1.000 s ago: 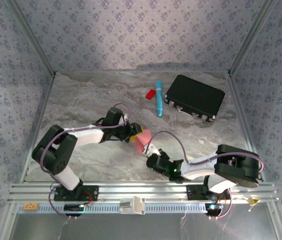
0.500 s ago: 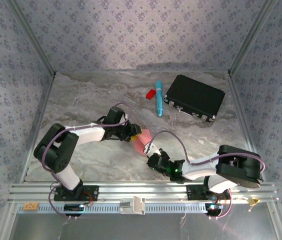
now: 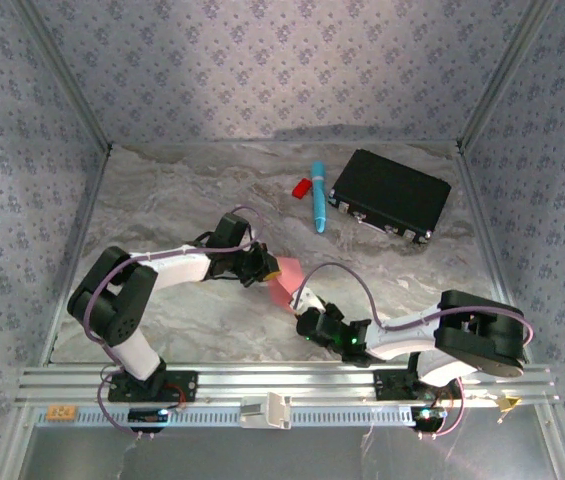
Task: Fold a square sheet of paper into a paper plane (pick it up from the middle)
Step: Fourth fold the wing at the center of the table.
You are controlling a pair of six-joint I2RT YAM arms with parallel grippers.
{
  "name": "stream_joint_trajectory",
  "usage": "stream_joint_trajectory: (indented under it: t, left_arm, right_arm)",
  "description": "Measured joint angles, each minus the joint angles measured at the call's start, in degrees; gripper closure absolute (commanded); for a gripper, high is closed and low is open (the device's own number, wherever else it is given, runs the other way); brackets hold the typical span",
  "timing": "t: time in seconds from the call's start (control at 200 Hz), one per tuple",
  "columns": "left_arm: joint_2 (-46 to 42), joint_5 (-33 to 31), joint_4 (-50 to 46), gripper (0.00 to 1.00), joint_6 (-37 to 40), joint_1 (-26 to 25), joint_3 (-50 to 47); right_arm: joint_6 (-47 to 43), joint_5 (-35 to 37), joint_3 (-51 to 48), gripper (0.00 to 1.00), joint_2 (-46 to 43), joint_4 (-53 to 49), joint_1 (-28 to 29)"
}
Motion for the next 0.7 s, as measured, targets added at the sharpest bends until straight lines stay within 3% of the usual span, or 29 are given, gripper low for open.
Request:
stream_joint_trajectory:
  t: [0.705]
  left_arm:
    - [0.0,0.0,-0.5,1.0,0.0,0.0,0.0]
  right_arm:
    - [-1.0,0.7,2.5,0.75,0.5,-1.5,0.0]
